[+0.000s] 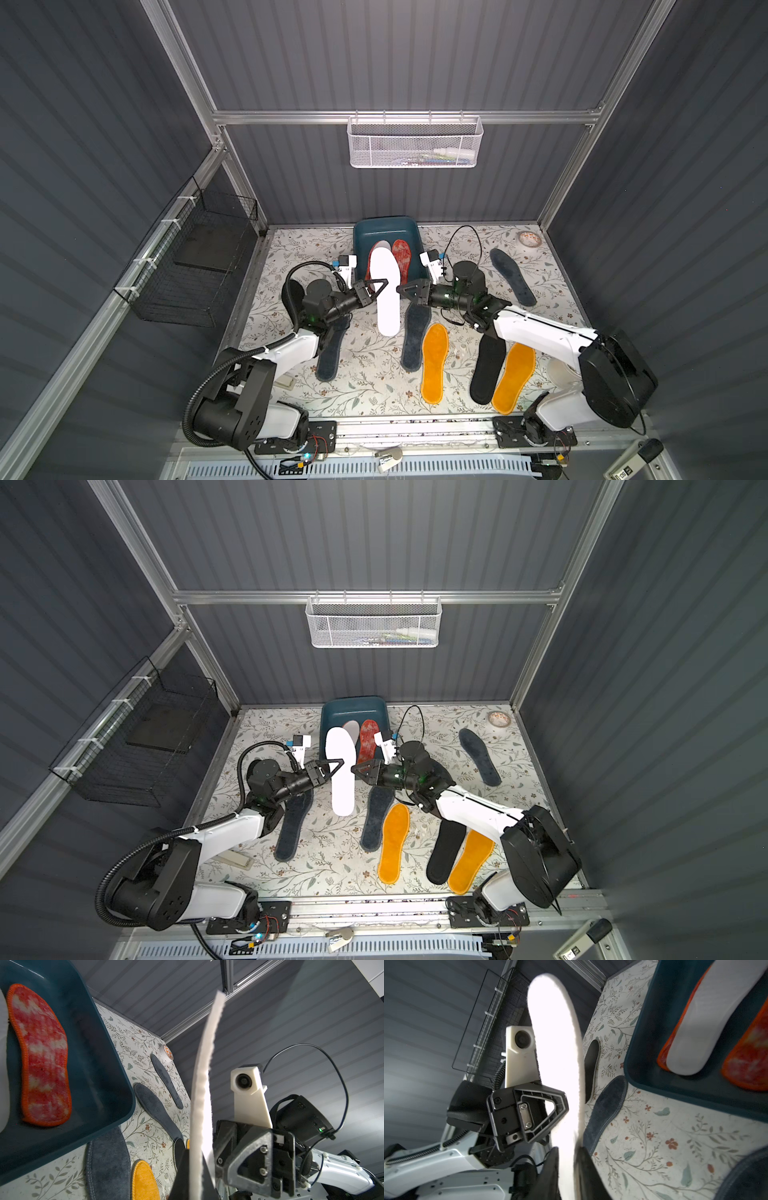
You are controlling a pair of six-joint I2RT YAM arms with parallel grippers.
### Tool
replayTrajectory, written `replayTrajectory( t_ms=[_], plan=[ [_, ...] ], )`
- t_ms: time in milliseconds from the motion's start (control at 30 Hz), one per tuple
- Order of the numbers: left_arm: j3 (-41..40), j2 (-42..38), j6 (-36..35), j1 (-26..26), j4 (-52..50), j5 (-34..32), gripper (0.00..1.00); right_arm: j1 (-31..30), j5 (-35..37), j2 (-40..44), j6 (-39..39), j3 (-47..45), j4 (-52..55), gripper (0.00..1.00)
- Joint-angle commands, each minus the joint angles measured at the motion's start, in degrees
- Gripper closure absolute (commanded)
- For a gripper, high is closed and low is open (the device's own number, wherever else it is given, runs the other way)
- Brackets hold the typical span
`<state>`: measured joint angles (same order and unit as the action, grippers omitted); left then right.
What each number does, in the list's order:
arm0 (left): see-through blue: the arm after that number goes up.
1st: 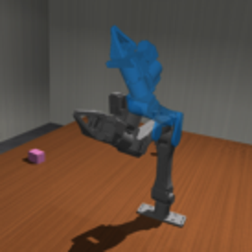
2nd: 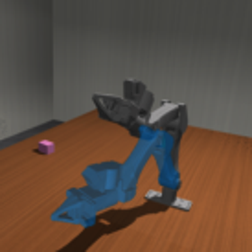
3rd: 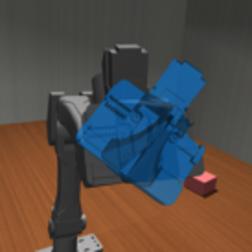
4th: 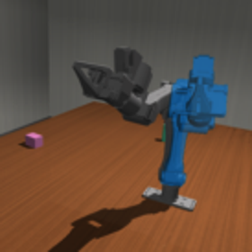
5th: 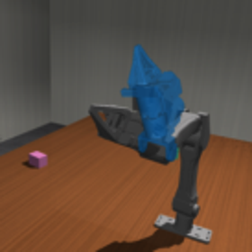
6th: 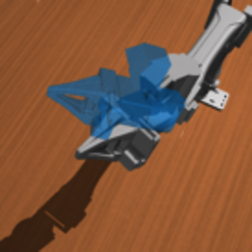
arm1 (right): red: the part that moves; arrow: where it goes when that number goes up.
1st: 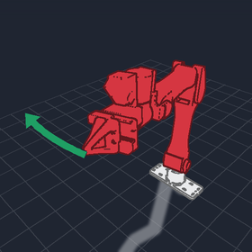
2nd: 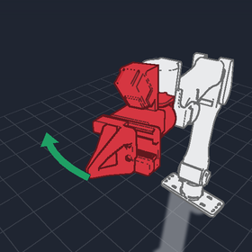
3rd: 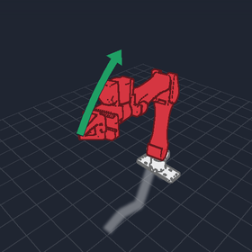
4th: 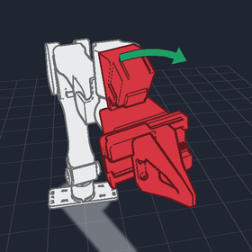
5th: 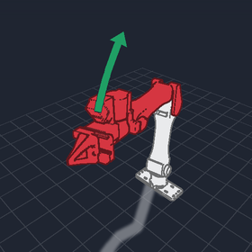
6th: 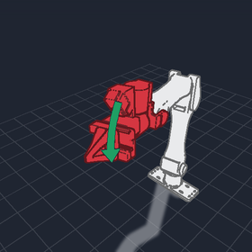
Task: Put the insoles into the storage box
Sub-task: Pick up the insole from the center of the board.
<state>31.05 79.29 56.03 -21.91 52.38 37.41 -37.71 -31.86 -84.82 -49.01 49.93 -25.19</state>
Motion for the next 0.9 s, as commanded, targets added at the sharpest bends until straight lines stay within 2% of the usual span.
replayTrajectory(
  t_ms=[0,100,200,367,500,533,600,633,767,800,867],
  plan=[
    [0.0,0.2,0.4,-0.1,2.3,1.9,1.00,-0.4,-1.1,-0.8,-0.1,1.9,-0.8,0.62],
    [-0.1,0.4,0.8,-0.1,3.1,2.1,1.00,-0.3,-1.4,-1.4,-0.3,2.5,-0.8,0.61],
    [0.1,0.6,1.0,-0.1,3.5,2.3,1.00,-0.4,-1.4,-2.2,-0.7,2.8,-1.1,0.66],
    [0.3,1.0,1.4,-0.1,3.9,2.7,1.00,-0.3,-1.7,-3.2,-1.3,3.4,-1.1,0.81],
    [0.5,1.1,1.3,-0.1,3.8,2.9,1.00,-0.4,-1.0,-3.2,-1.1,3.9,-0.1,1.00],
    [0.7,0.8,0.8,-0.1,3.1,2.7,0.99,-0.3,-0.6,-3.2,-0.9,4.1,0.5,1.00],
    [1.3,0.0,-0.8,0.0,-0.1,2.3,0.87,0.2,-0.2,-2.9,-0.4,4.5,2.0,1.00],
    [1.6,-0.8,-1.9,0.0,-2.0,2.2,0.76,0.5,0.2,-2.7,-0.1,4.6,2.8,1.00],
    [2.7,-4.7,-6.7,0.0,-10.7,0.2,0.03,2.5,1.3,-1.6,0.6,4.6,4.9,1.00],
    [3.0,-6.2,-8.4,0.0,-14.1,-1.0,0.00,3.1,1.6,-1.4,1.1,4.9,5.9,1.00],
    [4.0,-9.1,-11.9,0.0,-20.5,-3.2,0.00,4.5,2.1,-1.5,2.5,5.9,8.7,1.00]
  ],
)
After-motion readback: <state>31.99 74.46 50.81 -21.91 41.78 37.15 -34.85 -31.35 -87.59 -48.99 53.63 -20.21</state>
